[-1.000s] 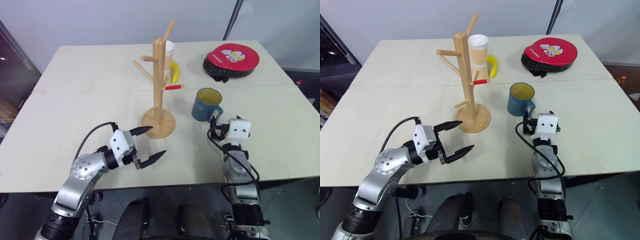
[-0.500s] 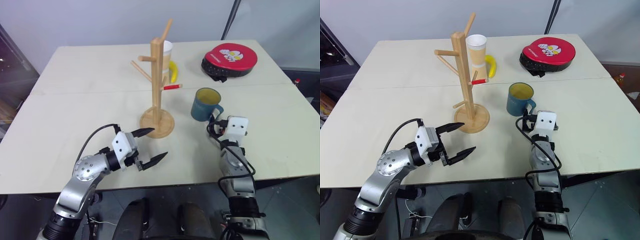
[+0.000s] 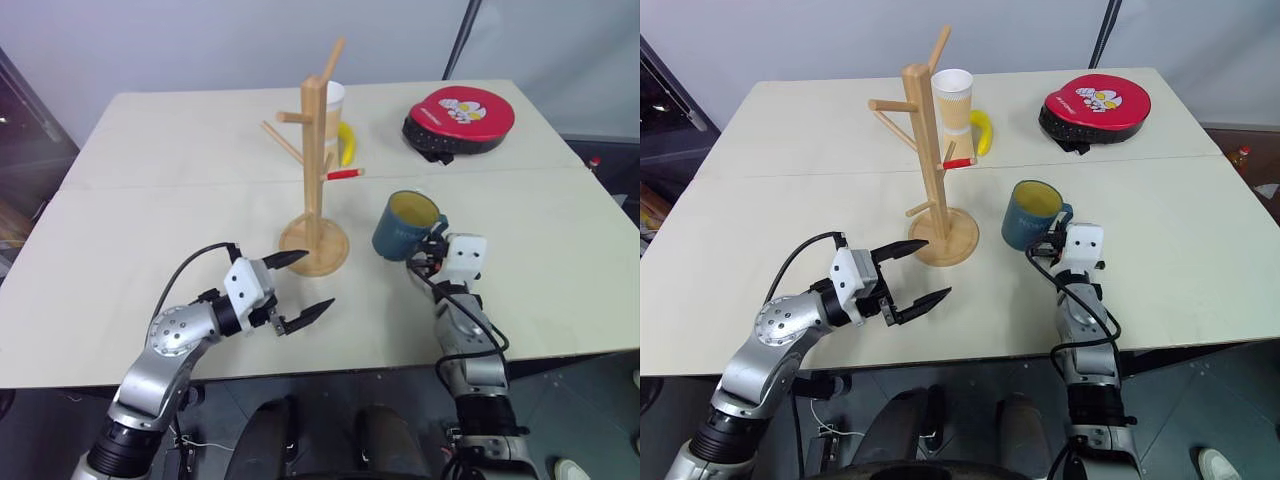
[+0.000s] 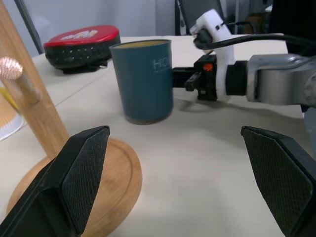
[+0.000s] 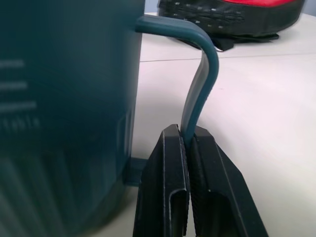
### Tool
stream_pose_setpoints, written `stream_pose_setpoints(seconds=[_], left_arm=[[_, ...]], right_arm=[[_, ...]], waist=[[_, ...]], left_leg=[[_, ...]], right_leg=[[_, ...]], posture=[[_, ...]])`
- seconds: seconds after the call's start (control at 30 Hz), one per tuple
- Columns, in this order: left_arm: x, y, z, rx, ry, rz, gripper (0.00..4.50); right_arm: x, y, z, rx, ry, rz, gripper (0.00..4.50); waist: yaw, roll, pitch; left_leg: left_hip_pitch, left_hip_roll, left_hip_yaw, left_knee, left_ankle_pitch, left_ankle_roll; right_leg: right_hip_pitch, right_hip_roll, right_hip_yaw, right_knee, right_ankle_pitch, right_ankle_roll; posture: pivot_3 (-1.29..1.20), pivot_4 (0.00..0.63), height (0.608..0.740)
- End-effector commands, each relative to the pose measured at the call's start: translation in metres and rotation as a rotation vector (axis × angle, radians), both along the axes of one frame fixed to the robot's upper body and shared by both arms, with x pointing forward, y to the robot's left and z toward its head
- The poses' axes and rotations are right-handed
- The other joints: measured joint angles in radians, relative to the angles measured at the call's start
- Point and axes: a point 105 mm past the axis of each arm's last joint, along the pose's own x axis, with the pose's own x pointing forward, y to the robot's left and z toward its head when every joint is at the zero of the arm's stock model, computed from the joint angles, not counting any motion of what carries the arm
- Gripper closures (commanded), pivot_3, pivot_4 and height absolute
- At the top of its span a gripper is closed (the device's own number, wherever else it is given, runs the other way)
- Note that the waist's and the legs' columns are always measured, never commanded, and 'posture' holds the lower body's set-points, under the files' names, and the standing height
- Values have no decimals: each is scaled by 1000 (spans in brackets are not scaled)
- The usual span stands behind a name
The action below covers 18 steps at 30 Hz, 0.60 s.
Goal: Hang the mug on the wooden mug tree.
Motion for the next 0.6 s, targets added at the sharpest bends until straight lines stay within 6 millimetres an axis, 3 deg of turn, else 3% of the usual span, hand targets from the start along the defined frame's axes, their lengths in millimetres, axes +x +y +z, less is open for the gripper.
stream_pose_setpoints(seconds=[0.03, 0.27, 0.47, 0.6], left_arm=[[-1, 6, 6, -1, -35, 21, 0], [2, 18, 4, 10, -32, 47, 0], [7, 24, 8, 3, -44, 61, 0], [7, 26, 16, -26, -53, 61, 0]], right_arm=[[-13, 18, 41, -198, -159, 173, 4489], [-54, 52, 80, -659, -273, 680, 4489], [-47, 64, 130, -720, -350, 743, 4489], [-36, 72, 150, -727, -355, 757, 4489]], waist=[[1, 0, 0], [0, 0, 0], [2, 0, 1], [5, -1, 1]], left_leg=[[0, 0, 0, 0, 0, 0], [0, 0, 0, 1, 0, 0], [0, 1, 0, 1, 0, 0], [0, 1, -1, 1, 0, 0]], right_leg=[[0, 0, 0, 0, 0, 0], [0, 0, 0, 0, 0, 0], [0, -1, 0, 0, 0, 0], [1, -3, -1, -1, 0, 0]], posture=[[0, 150, 740], [0, 150, 740], [0, 150, 740], [0, 150, 740]])
